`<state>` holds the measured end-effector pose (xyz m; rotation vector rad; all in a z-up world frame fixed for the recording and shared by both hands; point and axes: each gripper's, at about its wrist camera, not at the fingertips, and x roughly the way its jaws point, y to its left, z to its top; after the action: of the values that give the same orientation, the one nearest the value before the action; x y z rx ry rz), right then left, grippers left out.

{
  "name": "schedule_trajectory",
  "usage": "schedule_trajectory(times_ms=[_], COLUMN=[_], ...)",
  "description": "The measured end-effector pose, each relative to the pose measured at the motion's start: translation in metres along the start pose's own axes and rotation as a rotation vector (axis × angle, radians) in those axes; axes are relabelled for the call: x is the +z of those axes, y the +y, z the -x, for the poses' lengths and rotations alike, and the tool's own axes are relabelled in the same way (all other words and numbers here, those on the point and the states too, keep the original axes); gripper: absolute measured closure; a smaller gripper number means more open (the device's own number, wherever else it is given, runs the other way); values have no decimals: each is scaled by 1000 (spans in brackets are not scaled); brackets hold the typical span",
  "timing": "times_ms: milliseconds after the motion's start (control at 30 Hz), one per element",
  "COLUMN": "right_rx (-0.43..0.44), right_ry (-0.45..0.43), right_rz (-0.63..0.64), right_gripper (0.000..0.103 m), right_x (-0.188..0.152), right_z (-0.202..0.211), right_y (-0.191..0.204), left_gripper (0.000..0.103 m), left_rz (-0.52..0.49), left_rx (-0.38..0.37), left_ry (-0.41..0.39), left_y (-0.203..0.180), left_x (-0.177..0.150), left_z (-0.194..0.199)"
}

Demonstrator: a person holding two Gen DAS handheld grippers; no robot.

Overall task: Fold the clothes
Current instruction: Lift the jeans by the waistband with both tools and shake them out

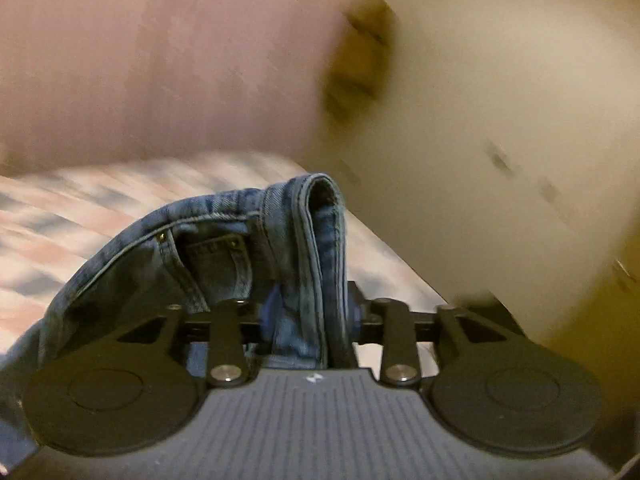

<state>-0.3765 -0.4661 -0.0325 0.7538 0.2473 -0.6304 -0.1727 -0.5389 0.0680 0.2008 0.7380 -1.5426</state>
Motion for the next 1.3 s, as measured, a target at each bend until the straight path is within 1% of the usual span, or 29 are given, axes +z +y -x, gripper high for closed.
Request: schedule_trajectory(times_ms=[33, 67, 100, 133, 167, 200, 267, 300, 333, 367, 433, 467, 533, 600, 633, 700, 733, 800, 833, 900, 1000, 1067, 1100, 1167, 1267, 1300], right_rx=[-95, -211, -325, -408, -464, -519, -588, -597, -597, -586, -564, -552, -526, -496, -476, -442, -429, -404, -401, -428, -473, -484, -489, -495, -530, -539], right_ry=[-18, -15, -11, 16, 36, 56, 82, 90, 101, 133, 198, 238, 328, 410, 451, 506, 525, 561, 573, 590, 578, 524, 471, 378, 323, 345], right_rz=[-90, -193, -292, -349, -362, -373, -370, -368, -365, -368, -373, -370, -349, -319, -304, -278, -253, -203, -163, -28, 242, 422, 520, 670, 896, 967], right_gripper=[93, 91, 80, 72, 69, 68, 60, 54, 54, 54, 54, 54, 54, 54, 53, 46, 45, 44, 44, 44, 44, 44, 45, 46, 46, 46], right_x=[15, 24, 33, 37, 38, 39, 36, 31, 22, 12, -8, -21, -44, -62, -70, -80, -84, -93, -95, -99, -106, -105, -102, -95, -86, -88], right_z=[12, 20, 28, 33, 36, 40, 47, 50, 51, 47, 38, 26, 2, -22, -35, -66, -80, -108, -120, -147, -191, -220, -234, -260, -311, -327], right_y=[-38, -77, -117, -150, -174, -198, -228, -236, -240, -242, -245, -234, -219, -201, -193, -164, -154, -133, -122, -103, -73, -60, -53, -45, -45, -50], left_gripper=[68, 65, 59, 59, 59, 59, 60, 64, 68, 69, 69, 69, 69, 66, 65, 61, 61, 61, 61, 61, 61, 61, 61, 61, 60, 60], left_rz=[3, 3, 9, 19, 43, 75, 139, 178, 221, 260, 325, 361, 435, 508, 546, 616, 641, 639, 611, 497, 228, 43, -40, -161, -327, -366], left_rx=[-57, -97, -116, -129, -126, -114, -89, -54, -8, 51, 193, 253, 357, 440, 470, 520, 536, 579, 605, 662, 730, 749, 752, 753, 749, 752], left_ry=[42, 73, 95, 117, 144, 175, 236, 270, 306, 341, 393, 401, 398, 368, 345, 293, 265, 227, 221, 235, 272, 298, 310, 340, 387, 397], left_y=[-22, -38, -46, -51, -47, -38, -20, -2, 19, 44, 91, 113, 159, 204, 224, 260, 277, 310, 323, 341, 362, 373, 378, 393, 418, 425], left_x=[-11, -25, -42, -59, -78, -98, -137, -157, -177, -196, -227, -237, -252, -258, -260, -262, -264, -265, -263, -254, -244, -245, -247, -255, -269, -272], left_z=[-24, -41, -51, -58, -63, -66, -71, -70, -65, -60, -41, -29, -2, 23, 33, 51, 58, 65, 65, 57, 33, 10, -3, -26, -58, -65])
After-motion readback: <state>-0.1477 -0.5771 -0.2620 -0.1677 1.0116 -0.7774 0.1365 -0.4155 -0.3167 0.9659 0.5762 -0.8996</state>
